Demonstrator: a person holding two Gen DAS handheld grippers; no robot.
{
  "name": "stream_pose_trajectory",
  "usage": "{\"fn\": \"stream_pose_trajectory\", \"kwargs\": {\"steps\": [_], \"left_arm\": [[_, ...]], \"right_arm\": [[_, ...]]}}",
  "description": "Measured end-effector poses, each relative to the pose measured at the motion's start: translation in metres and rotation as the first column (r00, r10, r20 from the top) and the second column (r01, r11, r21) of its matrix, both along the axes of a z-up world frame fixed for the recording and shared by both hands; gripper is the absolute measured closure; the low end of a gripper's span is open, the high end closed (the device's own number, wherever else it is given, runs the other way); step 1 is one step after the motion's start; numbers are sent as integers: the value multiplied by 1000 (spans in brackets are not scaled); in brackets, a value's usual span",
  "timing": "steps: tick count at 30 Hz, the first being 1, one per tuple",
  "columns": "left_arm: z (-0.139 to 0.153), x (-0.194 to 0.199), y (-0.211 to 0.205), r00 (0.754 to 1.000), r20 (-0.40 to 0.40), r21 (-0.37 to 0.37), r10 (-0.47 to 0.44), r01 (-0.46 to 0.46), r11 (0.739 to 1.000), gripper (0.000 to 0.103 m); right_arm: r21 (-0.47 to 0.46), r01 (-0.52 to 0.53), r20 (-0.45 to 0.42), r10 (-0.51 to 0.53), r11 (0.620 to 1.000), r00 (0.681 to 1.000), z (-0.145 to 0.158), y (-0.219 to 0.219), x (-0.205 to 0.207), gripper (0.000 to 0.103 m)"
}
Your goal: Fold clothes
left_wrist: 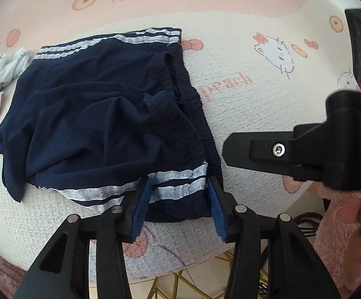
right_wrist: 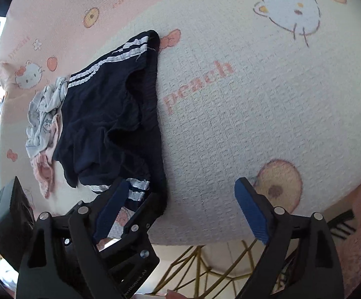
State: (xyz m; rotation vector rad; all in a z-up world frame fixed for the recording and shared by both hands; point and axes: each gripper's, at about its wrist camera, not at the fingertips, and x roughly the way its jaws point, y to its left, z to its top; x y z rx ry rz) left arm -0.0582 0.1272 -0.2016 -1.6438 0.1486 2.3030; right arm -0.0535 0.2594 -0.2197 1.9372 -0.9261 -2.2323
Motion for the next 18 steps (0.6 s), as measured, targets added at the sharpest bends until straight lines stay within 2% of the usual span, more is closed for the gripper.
{"fn": "stream_pose_trajectory", "kwargs": {"steps": [2,3,4,5,6,8,9,10,11,12,14,16,18], "left_arm": [[0,1,-3,1000,-1,6,5,-5,1000,61],[0,1,-4,1000,-4,-1,7,-7,1000,67],[0,2,-4,1000,-13,-26,7,-7,1000,72],[0,2,-4,1000,-19,-47,8,-9,999,83],[1,1,-8,1000,-9,-44,19,-19,999,90],[3,-1,-20,998,10,-59,61,-60,996,93],[4,-2,-28,996,17,-76,90,-88,993,93],[6,-2,-39,993,20,-99,116,-113,989,93],[8,-2,-50,989,23,-119,143,-139,983,93],[12,-1,-64,984,30,-125,174,-169,978,93],[18,1,-93,971,24,-160,236,-229,960,93],[27,6,-124,949,3,-219,315,-307,926,93],[41,14,-158,915,-6,-225,403,-393,891,93]], "right_arm": [[32,2,91,-5,999,996,-7,-2,-3,14],[68,-25,102,18,997,995,-8,-6,-5,14],[84,-37,82,30,996,996,-7,-7,-6,17],[83,-35,51,31,996,998,-5,-8,-4,22],[81,-34,21,32,996,999,-2,-8,-3,25],[99,-34,-39,38,994,999,6,-9,-2,29],[144,-57,-61,66,988,996,12,-12,-3,31],[205,-97,-79,115,974,990,17,-18,-5,40],[280,-152,-90,184,948,979,22,-26,-8,48],[352,-201,-91,248,914,965,26,-34,-11,50],[440,-244,-93,315,864,945,33,-48,-15,62],[429,-289,-109,366,856,924,36,-54,-22,73],[392,-335,-130,412,857,902,38,-60,-31,76]]}}
